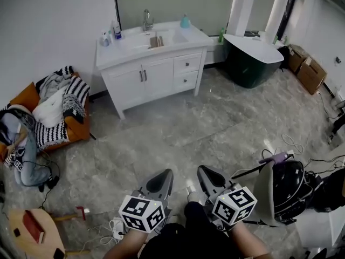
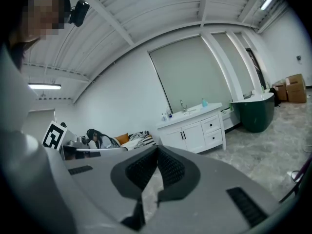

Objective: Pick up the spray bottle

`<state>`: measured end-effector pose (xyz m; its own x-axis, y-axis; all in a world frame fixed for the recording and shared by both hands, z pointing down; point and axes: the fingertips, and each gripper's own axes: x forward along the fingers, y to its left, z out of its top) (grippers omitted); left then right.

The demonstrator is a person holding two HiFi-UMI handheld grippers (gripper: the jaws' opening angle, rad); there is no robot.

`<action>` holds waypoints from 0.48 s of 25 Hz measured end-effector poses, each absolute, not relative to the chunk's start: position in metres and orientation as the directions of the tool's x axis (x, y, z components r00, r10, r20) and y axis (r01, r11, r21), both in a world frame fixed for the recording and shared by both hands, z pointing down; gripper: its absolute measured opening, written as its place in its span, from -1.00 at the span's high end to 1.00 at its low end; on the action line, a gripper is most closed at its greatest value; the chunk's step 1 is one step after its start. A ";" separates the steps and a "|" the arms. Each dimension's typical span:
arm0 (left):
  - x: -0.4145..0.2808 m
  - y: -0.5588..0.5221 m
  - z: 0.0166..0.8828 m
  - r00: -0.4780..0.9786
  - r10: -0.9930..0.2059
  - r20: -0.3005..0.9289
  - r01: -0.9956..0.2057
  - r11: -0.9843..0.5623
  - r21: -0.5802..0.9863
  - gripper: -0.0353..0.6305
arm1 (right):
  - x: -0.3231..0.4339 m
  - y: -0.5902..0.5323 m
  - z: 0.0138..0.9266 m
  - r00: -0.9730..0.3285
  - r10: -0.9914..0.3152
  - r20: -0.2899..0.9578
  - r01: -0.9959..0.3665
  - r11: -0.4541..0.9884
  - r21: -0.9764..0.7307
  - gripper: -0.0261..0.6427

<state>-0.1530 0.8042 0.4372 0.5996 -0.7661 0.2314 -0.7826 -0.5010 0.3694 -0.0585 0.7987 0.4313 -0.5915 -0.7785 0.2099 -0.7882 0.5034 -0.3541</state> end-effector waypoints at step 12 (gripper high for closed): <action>-0.130 0.713 0.444 0.553 -0.795 0.251 -0.816 -0.455 0.356 0.88 | -0.036 0.705 0.443 -0.623 -0.753 0.210 -0.766 0.534 -0.359 0.90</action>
<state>-0.1297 0.7132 0.4441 0.5529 -0.7947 0.2505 -0.8159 -0.4553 0.3565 -0.0358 0.7049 0.4434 -0.6234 -0.7533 0.2098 -0.7657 0.5336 -0.3592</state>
